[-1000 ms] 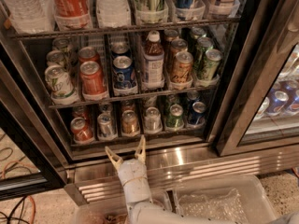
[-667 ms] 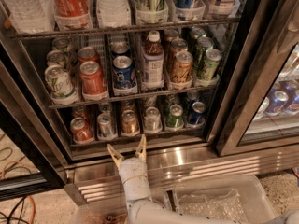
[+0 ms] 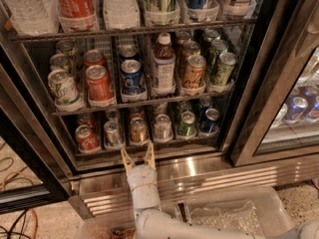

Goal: Pick orange can from bottom shelf of fridge

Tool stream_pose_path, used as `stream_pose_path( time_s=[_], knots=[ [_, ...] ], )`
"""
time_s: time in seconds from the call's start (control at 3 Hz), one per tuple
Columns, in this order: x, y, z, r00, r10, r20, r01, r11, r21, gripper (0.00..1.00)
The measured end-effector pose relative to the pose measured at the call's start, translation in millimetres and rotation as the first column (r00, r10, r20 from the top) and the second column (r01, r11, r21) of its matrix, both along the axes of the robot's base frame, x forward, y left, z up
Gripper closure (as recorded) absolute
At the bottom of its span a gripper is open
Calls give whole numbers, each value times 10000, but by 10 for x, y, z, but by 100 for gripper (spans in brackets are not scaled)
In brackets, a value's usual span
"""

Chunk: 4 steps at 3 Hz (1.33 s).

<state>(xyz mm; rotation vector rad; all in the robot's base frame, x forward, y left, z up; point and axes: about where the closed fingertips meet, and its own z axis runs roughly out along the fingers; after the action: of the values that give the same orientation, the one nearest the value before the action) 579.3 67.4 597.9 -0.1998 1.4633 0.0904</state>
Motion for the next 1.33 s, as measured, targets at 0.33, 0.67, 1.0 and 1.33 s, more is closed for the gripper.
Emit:
stream_pose_path(
  time_s=[0.33,0.67,1.0,1.33],
  knots=[
    [47,29,45,9999,-10,131,10,10000,-35,35],
    [147,159,81,9995,175,244,-172,9998,-116,39],
    [168,173,60,9996,190,200,-187,9997,-170,38],
    [250,103,44,9999,-32,153,35,9997,-228,38]
  ],
)
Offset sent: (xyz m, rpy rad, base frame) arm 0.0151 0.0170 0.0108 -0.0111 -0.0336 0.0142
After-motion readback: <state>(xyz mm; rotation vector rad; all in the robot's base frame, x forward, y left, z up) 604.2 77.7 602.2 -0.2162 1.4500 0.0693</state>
